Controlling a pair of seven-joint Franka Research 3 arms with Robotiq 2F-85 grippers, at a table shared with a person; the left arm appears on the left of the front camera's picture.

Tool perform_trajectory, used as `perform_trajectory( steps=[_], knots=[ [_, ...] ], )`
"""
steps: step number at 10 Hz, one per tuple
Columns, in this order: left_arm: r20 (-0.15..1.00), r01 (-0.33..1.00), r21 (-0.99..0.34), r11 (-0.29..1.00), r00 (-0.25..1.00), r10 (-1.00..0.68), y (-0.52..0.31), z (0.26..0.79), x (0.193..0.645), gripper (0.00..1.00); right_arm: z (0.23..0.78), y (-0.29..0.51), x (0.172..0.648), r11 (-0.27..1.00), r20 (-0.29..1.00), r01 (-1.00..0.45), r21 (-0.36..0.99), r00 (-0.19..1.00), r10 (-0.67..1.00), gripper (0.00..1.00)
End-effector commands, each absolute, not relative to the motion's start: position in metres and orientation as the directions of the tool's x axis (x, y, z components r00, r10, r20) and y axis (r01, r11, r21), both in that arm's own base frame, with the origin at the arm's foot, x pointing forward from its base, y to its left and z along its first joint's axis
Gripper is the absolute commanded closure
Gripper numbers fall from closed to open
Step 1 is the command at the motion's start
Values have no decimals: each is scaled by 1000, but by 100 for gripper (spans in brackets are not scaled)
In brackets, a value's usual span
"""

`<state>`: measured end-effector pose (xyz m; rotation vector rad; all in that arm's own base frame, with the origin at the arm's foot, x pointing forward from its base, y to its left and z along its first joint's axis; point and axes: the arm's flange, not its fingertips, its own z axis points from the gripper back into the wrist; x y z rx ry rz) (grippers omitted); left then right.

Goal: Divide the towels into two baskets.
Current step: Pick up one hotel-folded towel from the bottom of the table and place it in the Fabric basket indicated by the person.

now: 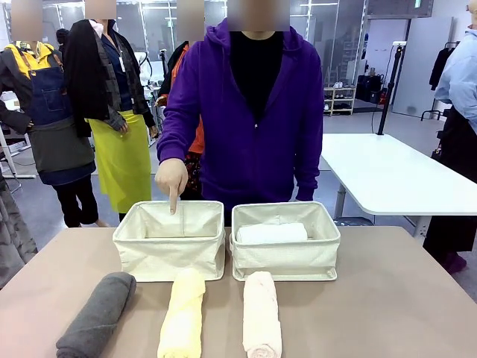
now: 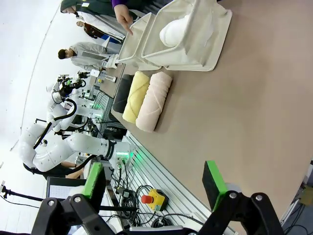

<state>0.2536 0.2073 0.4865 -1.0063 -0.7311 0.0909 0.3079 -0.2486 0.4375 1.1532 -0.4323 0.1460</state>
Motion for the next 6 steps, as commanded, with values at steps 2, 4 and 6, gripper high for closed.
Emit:
perform_trajectory(
  steps=[2, 4, 6],
  knots=[
    [531, 281, -794, 539, 751, 392, 210, 487, 252, 0, 441, -248, 304, 416, 408, -337, 845, 908, -93, 0],
    [516, 253, -794, 552, 762, 392, 207, 486, 254, 0, 441, -248, 304, 416, 408, -337, 845, 908, -93, 0],
    [503, 256, -723, 642, 832, 234, 165, 488, 260, 0, 441, -248, 304, 416, 408, -337, 845, 908, -93, 0]
  ],
)
